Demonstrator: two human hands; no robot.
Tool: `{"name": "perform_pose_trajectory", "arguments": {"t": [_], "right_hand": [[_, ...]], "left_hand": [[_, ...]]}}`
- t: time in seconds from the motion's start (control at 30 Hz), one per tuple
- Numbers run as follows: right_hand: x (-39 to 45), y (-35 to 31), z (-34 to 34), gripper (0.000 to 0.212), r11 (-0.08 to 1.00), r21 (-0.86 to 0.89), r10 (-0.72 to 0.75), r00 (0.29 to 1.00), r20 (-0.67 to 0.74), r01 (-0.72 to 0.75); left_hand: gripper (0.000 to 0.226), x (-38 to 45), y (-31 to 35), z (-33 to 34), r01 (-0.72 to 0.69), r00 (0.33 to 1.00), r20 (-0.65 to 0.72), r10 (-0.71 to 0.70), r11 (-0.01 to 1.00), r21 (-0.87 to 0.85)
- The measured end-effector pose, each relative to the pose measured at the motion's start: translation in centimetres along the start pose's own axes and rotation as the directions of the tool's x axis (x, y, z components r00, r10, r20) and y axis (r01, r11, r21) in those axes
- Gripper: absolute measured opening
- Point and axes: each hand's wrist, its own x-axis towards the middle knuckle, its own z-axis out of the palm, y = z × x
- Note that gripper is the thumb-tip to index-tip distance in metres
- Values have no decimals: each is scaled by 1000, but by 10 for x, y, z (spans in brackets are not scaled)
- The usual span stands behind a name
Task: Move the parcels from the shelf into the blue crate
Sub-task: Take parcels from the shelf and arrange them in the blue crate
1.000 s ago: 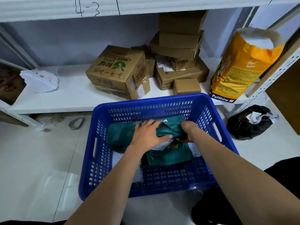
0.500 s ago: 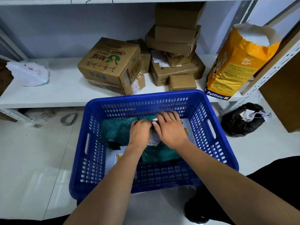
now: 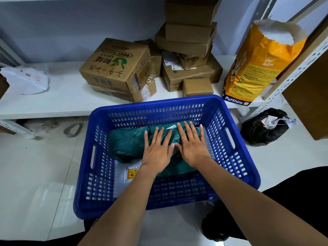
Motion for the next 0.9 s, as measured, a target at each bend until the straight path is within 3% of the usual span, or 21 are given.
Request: {"name": "perform_pose_trajectory", "arguments": {"t": [0.1,0.17,0.33,0.43,0.53,0.63,0.7,0.77,0.9], "right_hand": [[-4,0,5,71,1000,23,-20,1000,-24,21],[-8,0,11,72,999,49,-17,999,-52,19],[-19,1,11,71,979,196,-40,993,-114,62],[-19,6,-2,69,903,429,92,973,-210,7],[-1,1,-16,45,948,310,195,892,-407,-66],[27,-14,-26,47,959,255,199,932,-304,-121],[40,-20,-27,54,952,251,212,970,-120,-177],[46,-23,-21,58,914,300,284,959,5,-273],[42,-25,-14,59,881,345,359,932,-40,-324]], "left_hand": [[44,14,9,-20,-42,989,-142,43,999,14],[48,28,19,-27,-82,981,-176,79,997,-7],[57,41,31,-7,-7,998,60,7,1000,3],[44,35,32,5,24,1000,7,-24,998,66],[44,35,31,8,35,999,21,-37,995,91],[61,35,29,7,-23,996,89,12,991,133],[62,34,26,11,-57,998,44,51,990,127],[62,34,21,15,-77,997,-15,78,994,73],[73,33,13,26,-144,977,-153,149,989,45]]}}
